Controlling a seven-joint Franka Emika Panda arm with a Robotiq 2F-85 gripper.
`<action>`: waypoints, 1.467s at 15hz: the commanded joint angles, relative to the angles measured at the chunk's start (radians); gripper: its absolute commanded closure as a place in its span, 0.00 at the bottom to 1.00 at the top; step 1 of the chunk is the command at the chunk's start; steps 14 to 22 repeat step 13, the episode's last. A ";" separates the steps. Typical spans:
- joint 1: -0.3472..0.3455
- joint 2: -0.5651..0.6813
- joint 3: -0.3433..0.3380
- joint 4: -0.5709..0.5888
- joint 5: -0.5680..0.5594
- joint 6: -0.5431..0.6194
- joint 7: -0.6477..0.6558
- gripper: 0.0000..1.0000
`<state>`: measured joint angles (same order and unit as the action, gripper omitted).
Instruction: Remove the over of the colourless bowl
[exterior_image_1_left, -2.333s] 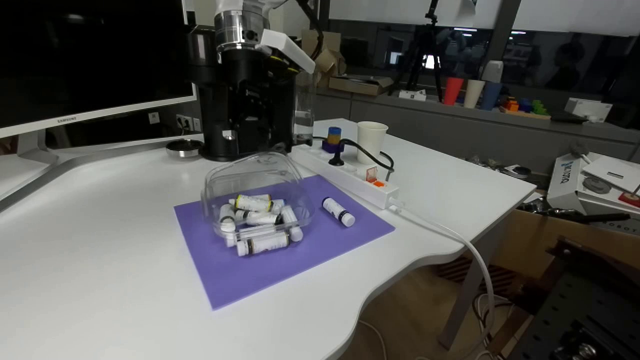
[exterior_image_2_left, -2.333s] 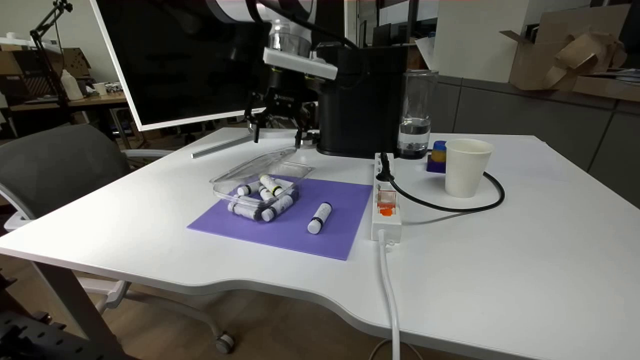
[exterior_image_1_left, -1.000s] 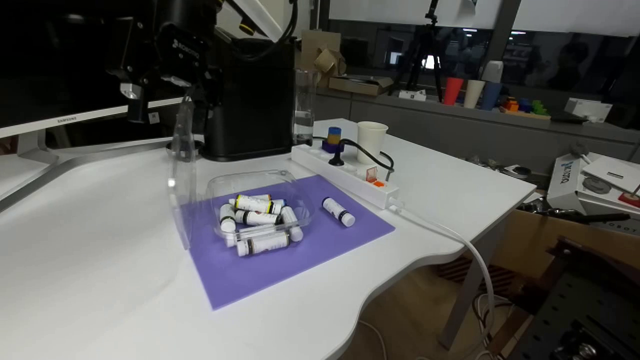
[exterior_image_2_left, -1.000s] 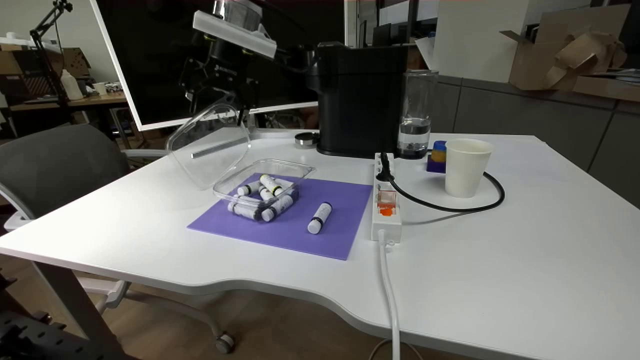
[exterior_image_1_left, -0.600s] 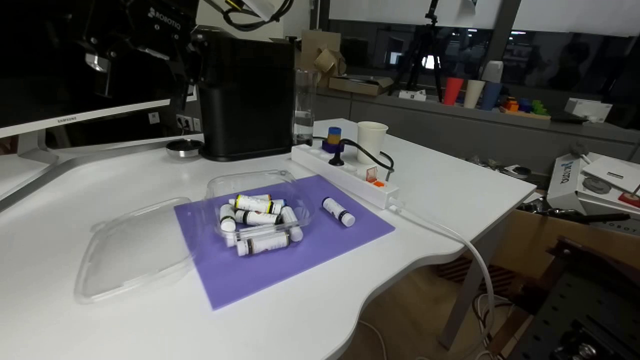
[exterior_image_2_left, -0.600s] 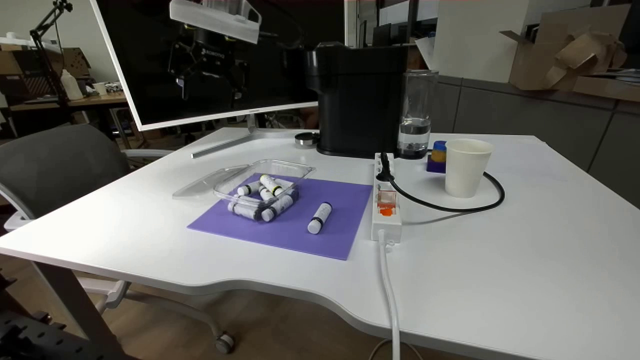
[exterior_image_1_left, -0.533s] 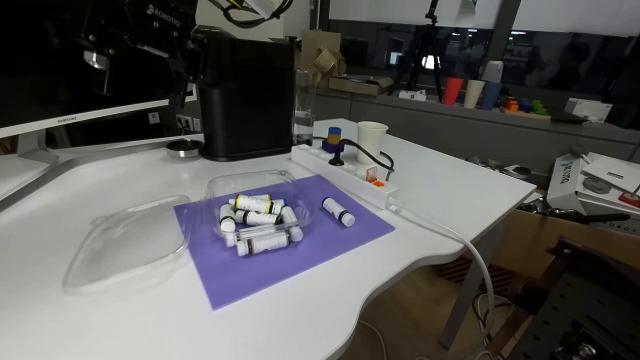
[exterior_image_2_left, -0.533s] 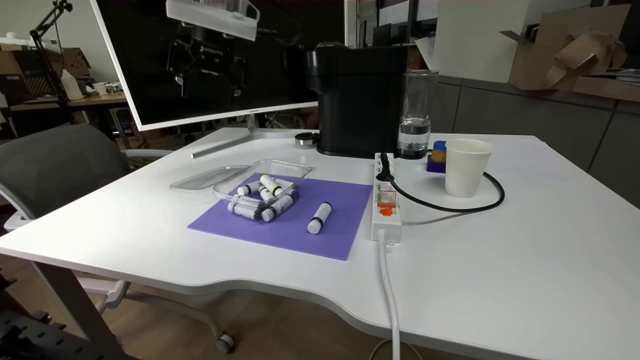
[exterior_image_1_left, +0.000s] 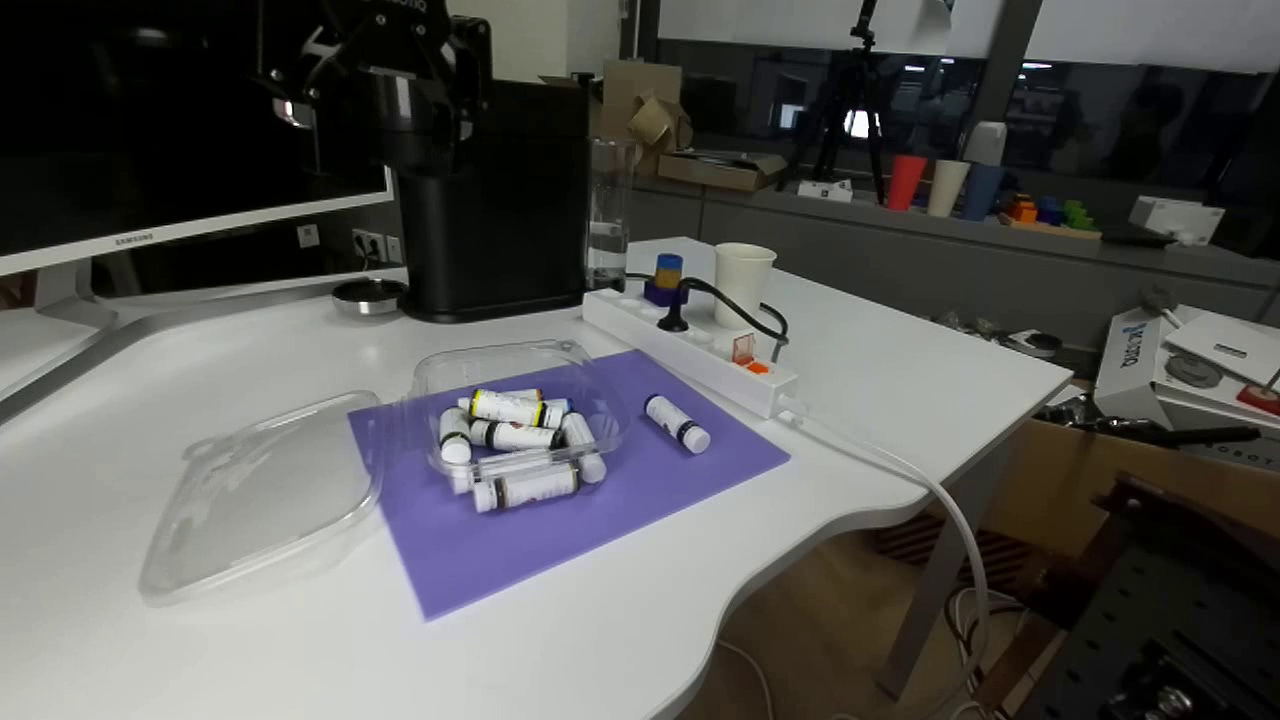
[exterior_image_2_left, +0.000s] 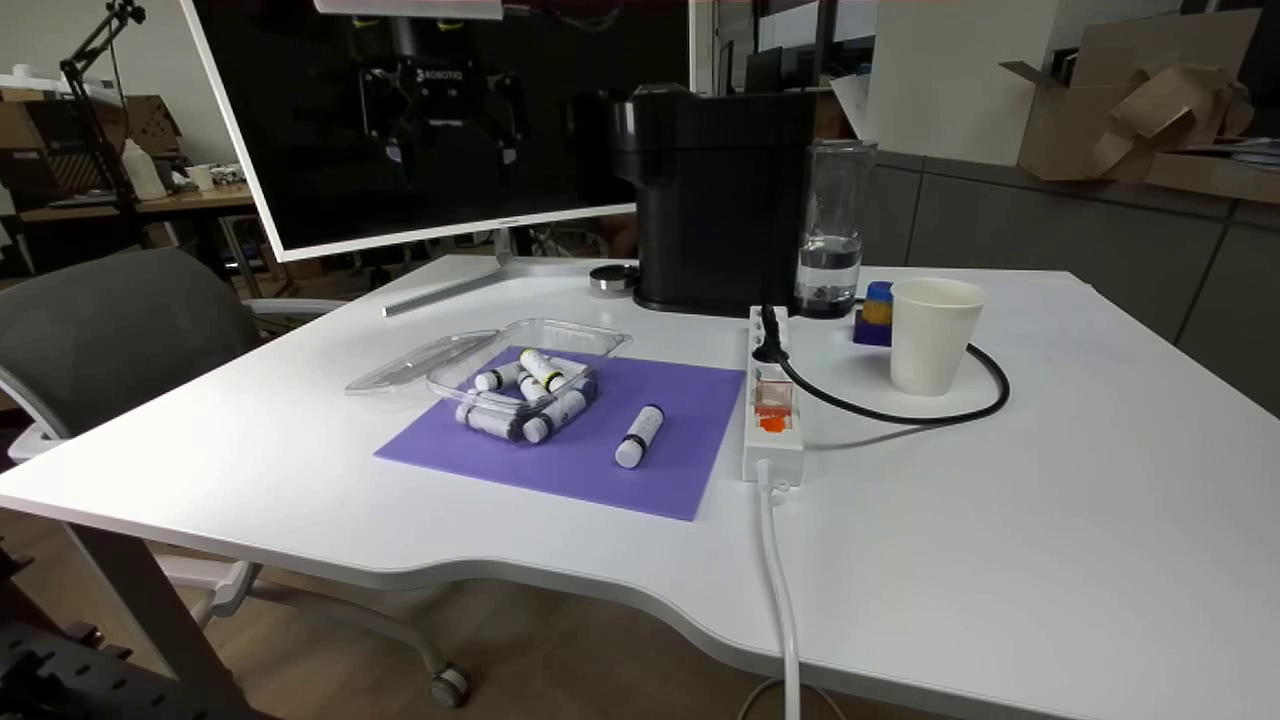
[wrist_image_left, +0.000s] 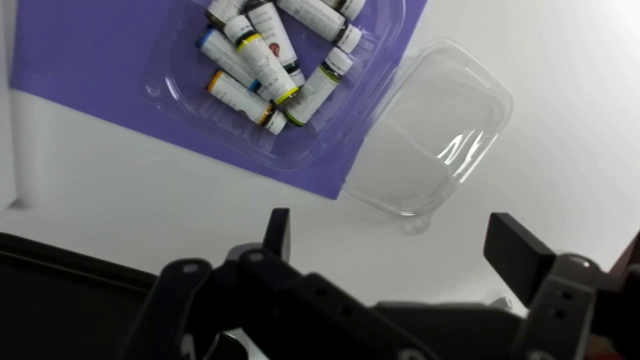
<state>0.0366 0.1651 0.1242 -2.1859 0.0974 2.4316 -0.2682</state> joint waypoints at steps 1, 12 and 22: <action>0.019 -0.050 -0.065 -0.035 -0.166 -0.024 0.212 0.00; -0.023 -0.032 -0.149 0.009 -0.281 -0.308 0.343 0.00; -0.027 -0.028 -0.152 0.012 -0.281 -0.327 0.342 0.00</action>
